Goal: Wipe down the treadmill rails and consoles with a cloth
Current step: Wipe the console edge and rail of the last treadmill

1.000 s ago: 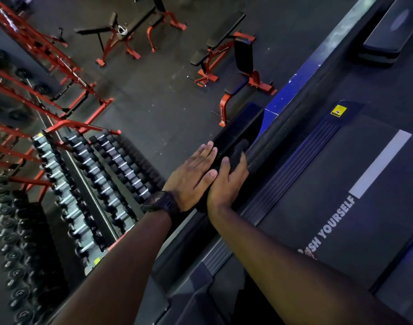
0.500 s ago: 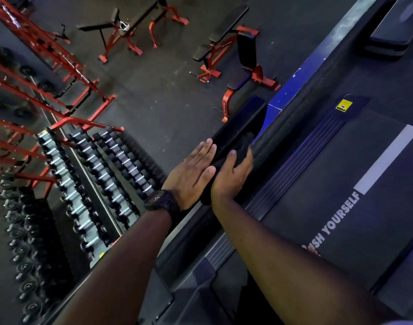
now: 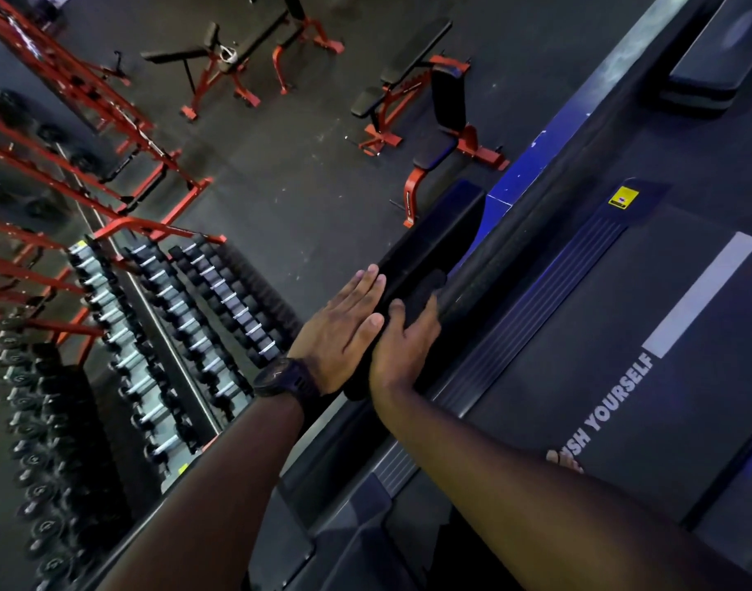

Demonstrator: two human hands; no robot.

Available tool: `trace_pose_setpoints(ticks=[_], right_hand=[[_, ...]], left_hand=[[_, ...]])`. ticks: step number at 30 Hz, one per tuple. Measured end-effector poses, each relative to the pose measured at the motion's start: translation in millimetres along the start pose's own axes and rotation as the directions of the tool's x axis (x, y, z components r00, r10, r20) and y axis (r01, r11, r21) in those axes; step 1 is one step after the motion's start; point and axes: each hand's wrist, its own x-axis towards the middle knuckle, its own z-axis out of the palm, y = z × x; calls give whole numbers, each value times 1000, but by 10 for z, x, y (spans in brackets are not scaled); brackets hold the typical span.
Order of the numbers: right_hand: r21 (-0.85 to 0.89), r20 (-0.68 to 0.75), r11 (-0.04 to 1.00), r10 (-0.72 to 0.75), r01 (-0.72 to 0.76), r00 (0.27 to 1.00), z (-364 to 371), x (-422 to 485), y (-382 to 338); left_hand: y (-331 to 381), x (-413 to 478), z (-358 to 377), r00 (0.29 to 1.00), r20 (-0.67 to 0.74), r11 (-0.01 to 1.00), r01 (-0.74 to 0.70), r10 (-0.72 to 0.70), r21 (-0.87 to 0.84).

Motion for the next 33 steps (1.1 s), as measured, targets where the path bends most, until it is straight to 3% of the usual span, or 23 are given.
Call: trace_pose_setpoints(ticks=[2, 4, 6, 8, 9, 11, 13, 14, 15, 18, 19, 20, 22, 24, 26, 29, 31, 33], right_hand=[[24, 19, 982, -188, 188, 982, -19, -58, -62], [32, -12, 975, -222, 222, 975, -14, 83, -56], [79, -93, 996, -22, 30, 995, 26, 250, 10], [126, -120, 967, 236, -221, 964, 68, 191, 14], [102, -95, 965, 250, -241, 963, 61, 87, -17], [61, -46, 996, 64, -61, 997, 20, -121, -83], [72, -46, 983, -164, 167, 985, -30, -129, -149], [66, -62, 976, -203, 207, 977, -18, -35, -150], [67, -78, 983, -165, 171, 983, 3, 61, -124], [141, -92, 957, 267, -253, 959, 65, 156, 28], [129, -70, 943, 317, -306, 946, 65, 53, 38], [109, -52, 959, 267, -260, 962, 55, -79, 19], [103, -51, 993, -54, 59, 997, 39, -286, -58], [79, -75, 969, -230, 236, 970, 55, -234, -110], [95, -121, 987, -117, 129, 986, 111, -53, -51], [104, -104, 978, 193, -182, 976, 107, -42, 52], [74, -48, 991, 115, -111, 992, 59, -215, 32], [60, -21, 985, -163, 164, 986, 19, -323, -7]], left_hand=[[4, -9, -2, 1000, -2, 1000, 1, -1, -11], [4, -26, 4, 1000, -4, 1000, -2, 2, -4], [5, -55, 14, 1000, -9, 1000, -6, 6, 7], [1, -83, 13, 1000, -16, 1000, -9, 10, 18], [2, -89, 11, 1000, -16, 1000, -7, 7, 19], [3, -92, 4, 1000, -15, 1000, 2, -2, 17], [7, -96, 1, 1000, -24, 1000, 2, -1, 14], [10, -103, 0, 1000, -28, 1000, 0, 1, 18], [10, -126, 2, 1000, -26, 1000, -1, 2, 23], [-3, -178, 15, 1000, -20, 999, 4, -3, 39], [-7, -189, 14, 1000, -20, 999, 1, 0, 41], [-7, -195, 4, 1000, -21, 999, -3, 3, 38], [-18, -208, -14, 1000, -23, 1000, 10, -10, 1], [-26, -240, -35, 999, -31, 998, 34, -36, -45], [-41, -299, -28, 999, -26, 999, 40, -41, -29], [-71, -359, 0, 999, -23, 999, 33, -33, 15], [-86, -370, -1, 999, -30, 999, 29, -28, 29], [-93, -375, -5, 999, -31, 999, 14, -13, 28]])
